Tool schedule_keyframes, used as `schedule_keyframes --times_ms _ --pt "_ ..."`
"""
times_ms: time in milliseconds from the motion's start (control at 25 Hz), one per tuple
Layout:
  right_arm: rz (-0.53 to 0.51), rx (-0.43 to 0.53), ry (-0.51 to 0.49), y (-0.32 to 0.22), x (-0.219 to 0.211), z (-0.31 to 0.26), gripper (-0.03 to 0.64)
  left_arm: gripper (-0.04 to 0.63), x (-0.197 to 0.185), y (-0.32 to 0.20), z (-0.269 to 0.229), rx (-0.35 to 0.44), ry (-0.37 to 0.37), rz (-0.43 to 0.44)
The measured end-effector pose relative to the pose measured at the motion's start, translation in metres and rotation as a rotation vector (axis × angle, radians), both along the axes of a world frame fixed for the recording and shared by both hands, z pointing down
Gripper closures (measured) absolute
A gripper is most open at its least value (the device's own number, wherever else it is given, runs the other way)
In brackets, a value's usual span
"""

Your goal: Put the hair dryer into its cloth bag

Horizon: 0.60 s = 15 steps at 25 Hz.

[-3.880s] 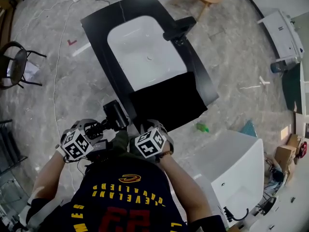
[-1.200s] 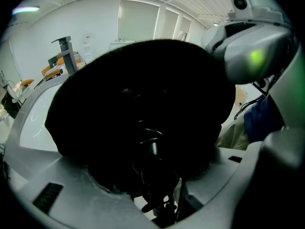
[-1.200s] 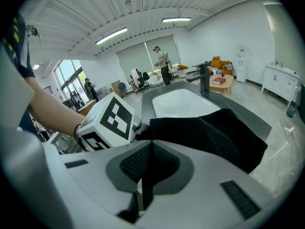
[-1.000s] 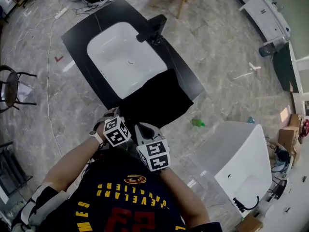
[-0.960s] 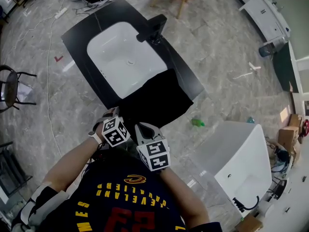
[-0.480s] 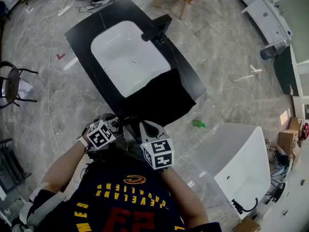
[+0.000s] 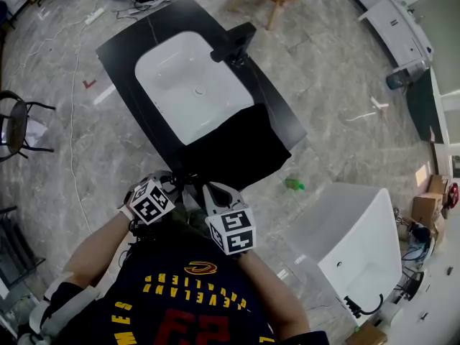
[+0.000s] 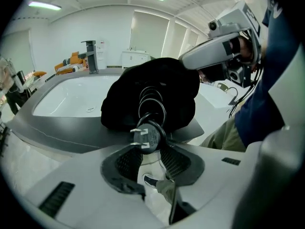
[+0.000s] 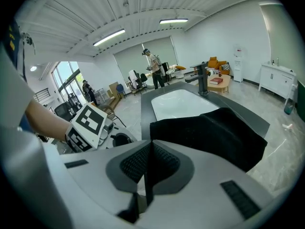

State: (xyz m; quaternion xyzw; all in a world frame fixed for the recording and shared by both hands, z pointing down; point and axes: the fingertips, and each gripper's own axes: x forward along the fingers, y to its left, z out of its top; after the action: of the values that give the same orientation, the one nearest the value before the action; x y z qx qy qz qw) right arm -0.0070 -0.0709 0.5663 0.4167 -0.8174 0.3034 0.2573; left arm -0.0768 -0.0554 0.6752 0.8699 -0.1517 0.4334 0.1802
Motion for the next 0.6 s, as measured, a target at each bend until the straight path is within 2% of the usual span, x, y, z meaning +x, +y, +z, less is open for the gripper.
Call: schedule_keyframes --times_ms 600 --pt "-0.028 0.001 -0.011 0.003 -0.008 0.0 0.603 0.477 0.056 -0.027 0.008 0.007 0.003 0.013"
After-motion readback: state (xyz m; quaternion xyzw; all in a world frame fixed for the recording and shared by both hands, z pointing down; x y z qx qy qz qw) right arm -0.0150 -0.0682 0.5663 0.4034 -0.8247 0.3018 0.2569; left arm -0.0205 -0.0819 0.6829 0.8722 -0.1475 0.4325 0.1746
